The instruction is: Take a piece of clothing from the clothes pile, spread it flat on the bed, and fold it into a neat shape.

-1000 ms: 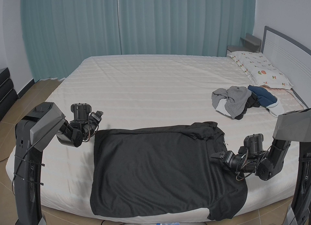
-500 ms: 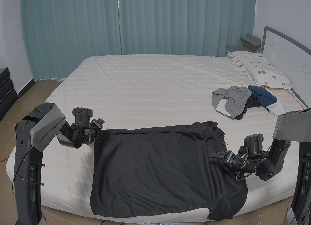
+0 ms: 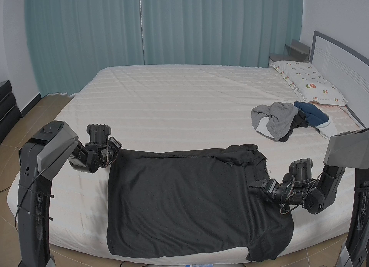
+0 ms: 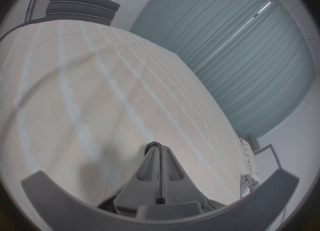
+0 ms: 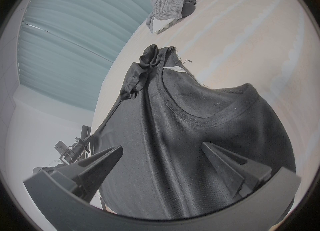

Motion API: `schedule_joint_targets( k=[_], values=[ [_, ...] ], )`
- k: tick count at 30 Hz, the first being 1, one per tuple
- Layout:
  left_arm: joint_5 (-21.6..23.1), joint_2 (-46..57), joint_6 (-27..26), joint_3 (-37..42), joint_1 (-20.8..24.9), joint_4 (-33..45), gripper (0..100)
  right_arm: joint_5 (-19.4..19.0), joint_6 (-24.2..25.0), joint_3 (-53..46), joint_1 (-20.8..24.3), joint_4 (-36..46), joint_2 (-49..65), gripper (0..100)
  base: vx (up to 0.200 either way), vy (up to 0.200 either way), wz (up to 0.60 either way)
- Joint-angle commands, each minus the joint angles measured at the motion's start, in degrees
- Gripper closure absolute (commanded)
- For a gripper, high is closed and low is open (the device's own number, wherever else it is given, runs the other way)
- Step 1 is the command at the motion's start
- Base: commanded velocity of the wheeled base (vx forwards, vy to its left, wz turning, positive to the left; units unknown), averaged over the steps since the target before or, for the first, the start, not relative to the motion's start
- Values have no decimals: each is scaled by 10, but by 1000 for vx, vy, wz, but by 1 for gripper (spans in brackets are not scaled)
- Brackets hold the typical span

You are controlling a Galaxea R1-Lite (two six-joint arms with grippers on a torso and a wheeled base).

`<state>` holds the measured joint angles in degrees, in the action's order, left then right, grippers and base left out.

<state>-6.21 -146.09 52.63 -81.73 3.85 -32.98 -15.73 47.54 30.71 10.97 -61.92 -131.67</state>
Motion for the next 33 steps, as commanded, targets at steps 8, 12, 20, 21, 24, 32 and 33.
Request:
schedule_joint_targets(
  k=[8, 12, 20, 21, 24, 32, 33],
  values=[
    [-36, -36, -2, -38, -3, -74, 100, 0, 1, 1, 1, 0, 0, 0, 0, 0, 0],
    [-40, -41, -2, -51, -3, -81, 100, 0, 1, 1, 0, 0, 0, 0, 0, 0, 0],
    [-66, -54, -4, -58, -3, -145, 100, 0, 1, 1, 0, 0, 0, 0, 0, 0, 0],
    [-66, -54, -4, -57, -3, -144, 100, 0, 1, 1, 1, 0, 0, 0, 0, 0, 0],
    [-66, -66, -16, -59, -2, -143, 100, 0, 1, 1, 1, 0, 0, 0, 0, 0, 0],
    [-65, -79, -48, -59, -1, -120, 0, 2, 2, 9, -2, -2, 2, 0, 0, 0, 0],
    [-65, -78, -47, -58, 1, -117, 0, 3, 3, 10, -2, -3, 5, 0, 0, 0, 0]
  ],
)
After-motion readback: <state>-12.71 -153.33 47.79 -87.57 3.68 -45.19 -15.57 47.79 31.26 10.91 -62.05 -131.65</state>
